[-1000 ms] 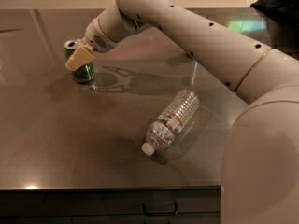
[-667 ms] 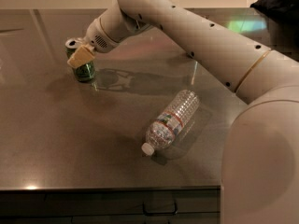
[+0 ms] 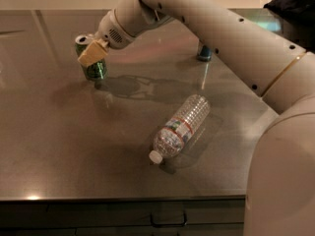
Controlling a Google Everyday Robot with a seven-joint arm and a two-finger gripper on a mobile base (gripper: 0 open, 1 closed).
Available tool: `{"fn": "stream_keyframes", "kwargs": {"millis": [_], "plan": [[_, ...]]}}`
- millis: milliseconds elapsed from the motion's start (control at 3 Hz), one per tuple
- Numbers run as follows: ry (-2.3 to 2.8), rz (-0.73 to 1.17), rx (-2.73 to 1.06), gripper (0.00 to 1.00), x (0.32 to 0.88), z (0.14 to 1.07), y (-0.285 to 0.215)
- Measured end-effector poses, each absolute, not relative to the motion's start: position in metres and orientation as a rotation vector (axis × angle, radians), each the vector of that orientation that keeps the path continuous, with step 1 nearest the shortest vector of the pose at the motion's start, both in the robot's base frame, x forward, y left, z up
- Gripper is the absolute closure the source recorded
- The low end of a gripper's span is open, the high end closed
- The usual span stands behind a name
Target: Move green can near water bottle
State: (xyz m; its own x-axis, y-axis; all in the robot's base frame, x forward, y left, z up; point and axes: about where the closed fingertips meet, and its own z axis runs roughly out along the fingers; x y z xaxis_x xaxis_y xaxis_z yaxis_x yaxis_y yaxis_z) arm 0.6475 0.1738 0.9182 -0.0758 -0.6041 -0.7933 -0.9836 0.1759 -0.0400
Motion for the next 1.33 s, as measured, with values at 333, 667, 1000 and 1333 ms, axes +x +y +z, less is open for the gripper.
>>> {"fn": "stream_keyframes", "kwargs": {"millis": [333,667,1000,1333], "plan": [[1.780,0.699,-1.489,1.00,0.636,0.937,0.145],[1.794,0.713,-1.464,1.00,0.621,0.948,0.115],[1.814,0.725,-1.428,1.00,0.605,0.952,0.083],[1.832,0.718,-1.397,1.00,0.594,0.954,0.053]]}}
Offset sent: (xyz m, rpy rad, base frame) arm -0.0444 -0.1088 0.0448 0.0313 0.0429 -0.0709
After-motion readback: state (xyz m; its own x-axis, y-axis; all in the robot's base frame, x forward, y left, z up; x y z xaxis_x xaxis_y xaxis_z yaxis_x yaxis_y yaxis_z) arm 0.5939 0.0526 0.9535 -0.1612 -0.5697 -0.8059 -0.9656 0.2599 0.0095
